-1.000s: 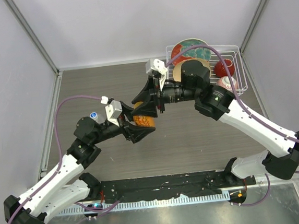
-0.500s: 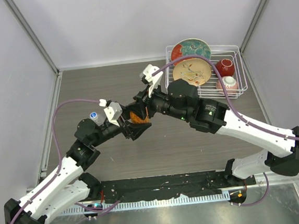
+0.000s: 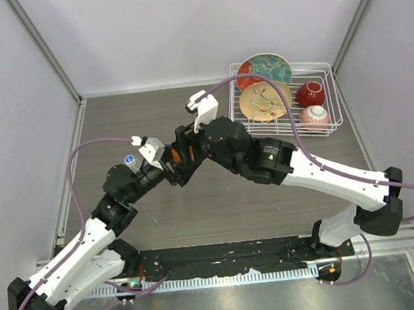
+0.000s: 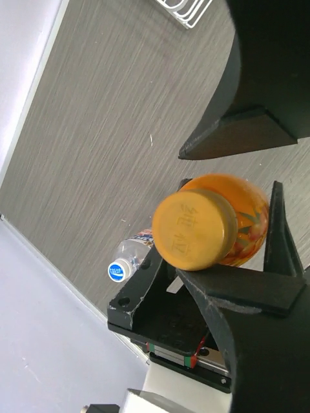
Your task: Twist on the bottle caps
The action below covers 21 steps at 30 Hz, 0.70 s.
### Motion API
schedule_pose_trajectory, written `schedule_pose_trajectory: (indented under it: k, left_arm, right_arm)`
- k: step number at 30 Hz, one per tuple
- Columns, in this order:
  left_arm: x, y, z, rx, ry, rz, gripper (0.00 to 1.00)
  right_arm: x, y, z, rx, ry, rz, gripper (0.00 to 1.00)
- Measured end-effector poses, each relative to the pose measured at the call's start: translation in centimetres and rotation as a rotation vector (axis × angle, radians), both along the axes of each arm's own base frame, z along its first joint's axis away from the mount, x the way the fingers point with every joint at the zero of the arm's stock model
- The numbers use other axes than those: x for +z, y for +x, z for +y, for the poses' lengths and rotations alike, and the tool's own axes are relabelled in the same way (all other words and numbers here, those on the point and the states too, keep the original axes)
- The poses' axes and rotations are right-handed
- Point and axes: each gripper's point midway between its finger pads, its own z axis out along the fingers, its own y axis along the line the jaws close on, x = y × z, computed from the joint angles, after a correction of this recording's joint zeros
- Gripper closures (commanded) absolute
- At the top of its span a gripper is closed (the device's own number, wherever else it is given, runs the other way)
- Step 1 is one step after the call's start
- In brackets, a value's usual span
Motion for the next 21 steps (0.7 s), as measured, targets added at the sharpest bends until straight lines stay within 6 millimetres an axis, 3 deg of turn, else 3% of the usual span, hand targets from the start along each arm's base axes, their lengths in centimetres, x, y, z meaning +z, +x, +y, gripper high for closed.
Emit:
schedule_pose_trajectory:
  k: [3,8,21]
  left_arm:
    - [1.1,0.0,0.3,0.012,-0.021,-0.042,1.00]
    - [3.2,-0.4,0.4,0.004,-0.067,-0.109,1.00]
    - [3.2,-4.1,-1.3,-0.229,-0.059,-0.117,1.00]
  right_arm:
    - [1.0,-0.3,-0.4,0.003,-0.004,0.002,0.23]
    - [3.2,-1.3,-1.1,0.044,-0.004,-0.018,0.19]
    - [7.9,-6.3,-4.7,0.265,0.101,-0.073,0.20]
